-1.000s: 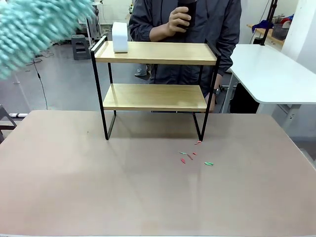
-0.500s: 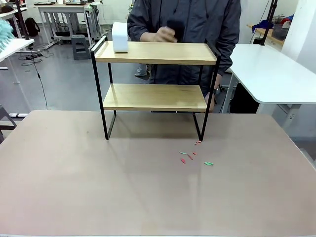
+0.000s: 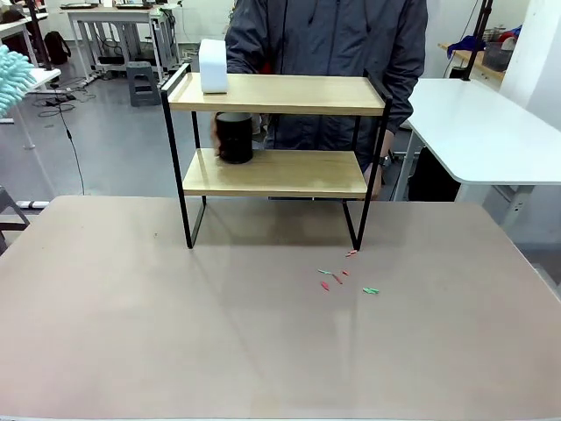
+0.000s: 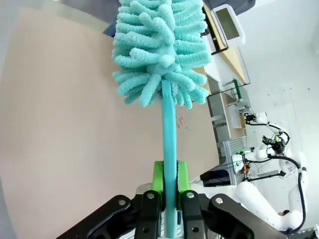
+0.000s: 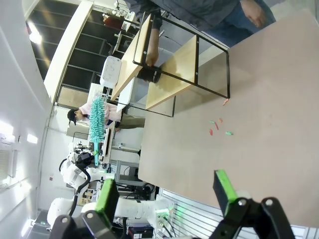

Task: Clean the shelf.
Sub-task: Clean the remaining tier of the Shelf with the Duster once objects are removed, then hand the Duster back to the human.

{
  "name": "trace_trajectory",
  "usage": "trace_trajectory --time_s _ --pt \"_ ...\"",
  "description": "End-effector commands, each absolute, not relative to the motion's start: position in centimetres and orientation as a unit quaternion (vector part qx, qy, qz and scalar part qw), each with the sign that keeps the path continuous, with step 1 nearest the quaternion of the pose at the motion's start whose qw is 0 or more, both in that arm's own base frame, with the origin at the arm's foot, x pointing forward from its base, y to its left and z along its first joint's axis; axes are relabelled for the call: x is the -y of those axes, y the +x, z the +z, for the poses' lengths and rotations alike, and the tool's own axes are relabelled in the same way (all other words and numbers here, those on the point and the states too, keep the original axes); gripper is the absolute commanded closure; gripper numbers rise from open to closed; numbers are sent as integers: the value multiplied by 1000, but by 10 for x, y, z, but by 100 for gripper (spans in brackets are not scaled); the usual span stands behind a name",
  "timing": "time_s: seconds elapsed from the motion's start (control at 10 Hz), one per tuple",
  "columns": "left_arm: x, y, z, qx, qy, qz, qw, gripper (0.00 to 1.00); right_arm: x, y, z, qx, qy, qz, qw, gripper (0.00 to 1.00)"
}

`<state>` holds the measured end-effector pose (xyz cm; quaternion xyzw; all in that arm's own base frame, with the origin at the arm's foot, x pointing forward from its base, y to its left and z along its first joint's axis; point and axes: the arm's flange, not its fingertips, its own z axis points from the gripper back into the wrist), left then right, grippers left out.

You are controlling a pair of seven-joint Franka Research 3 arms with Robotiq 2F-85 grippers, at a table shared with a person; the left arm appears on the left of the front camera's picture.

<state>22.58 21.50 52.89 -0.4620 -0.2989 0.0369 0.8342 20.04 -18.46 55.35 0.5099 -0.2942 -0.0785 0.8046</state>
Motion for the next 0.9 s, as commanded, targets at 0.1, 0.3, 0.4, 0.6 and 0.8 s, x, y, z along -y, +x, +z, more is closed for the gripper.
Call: trace_trajectory --time_s 0.1,0.3,0.4,0.6,0.8 --pt "-213 220 525 305 -463 26 832 88 184 202 555 306 514 -69 798 0" --pt "-213 220 525 305 -463 26 832 88 184 202 555 306 514 -69 798 0" --pt "-213 220 525 305 -463 26 832 88 184 202 555 306 514 -69 798 0" --pt "-213 220 525 305 -463 26 832 88 184 202 555 306 514 -69 798 0" --pt "-214 222 527 302 -464 35 832 88 185 200 554 294 510 -78 805 0"
